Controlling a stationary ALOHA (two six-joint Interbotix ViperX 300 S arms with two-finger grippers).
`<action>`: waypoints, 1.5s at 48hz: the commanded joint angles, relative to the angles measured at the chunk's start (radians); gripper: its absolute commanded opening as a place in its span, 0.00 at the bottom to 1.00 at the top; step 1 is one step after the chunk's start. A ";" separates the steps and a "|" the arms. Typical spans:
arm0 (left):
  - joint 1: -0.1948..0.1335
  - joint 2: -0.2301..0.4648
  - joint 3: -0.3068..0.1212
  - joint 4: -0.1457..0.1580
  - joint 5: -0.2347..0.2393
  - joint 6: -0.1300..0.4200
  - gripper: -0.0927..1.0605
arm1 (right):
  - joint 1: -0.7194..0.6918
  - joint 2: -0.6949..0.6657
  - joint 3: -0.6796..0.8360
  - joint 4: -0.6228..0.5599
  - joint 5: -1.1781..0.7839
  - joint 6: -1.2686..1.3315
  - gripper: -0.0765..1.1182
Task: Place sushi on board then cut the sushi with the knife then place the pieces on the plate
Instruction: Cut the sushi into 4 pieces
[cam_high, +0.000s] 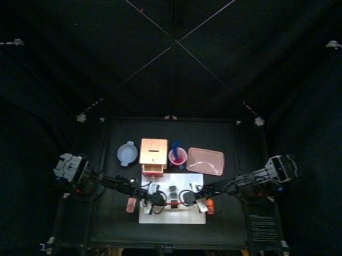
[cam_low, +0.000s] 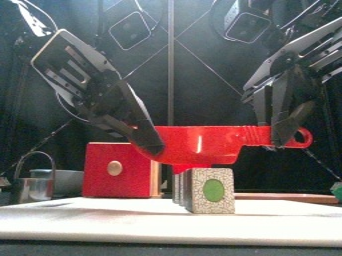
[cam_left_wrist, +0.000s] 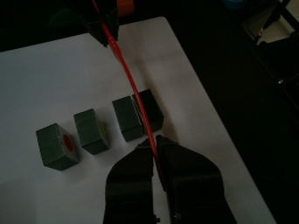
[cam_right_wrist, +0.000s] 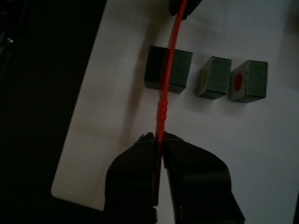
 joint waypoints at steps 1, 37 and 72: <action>0.029 -0.015 -0.057 0.003 -0.041 0.008 0.36 | -0.028 -0.021 -0.057 -0.006 -0.038 -0.009 0.20; 0.009 0.104 -0.092 -0.032 -0.031 0.006 0.36 | -0.026 0.127 -0.066 0.077 -0.046 -0.005 0.20; 0.124 -0.118 -0.087 0.103 -0.012 0.008 0.62 | -0.066 -0.089 -0.087 -0.034 0.038 -0.005 0.20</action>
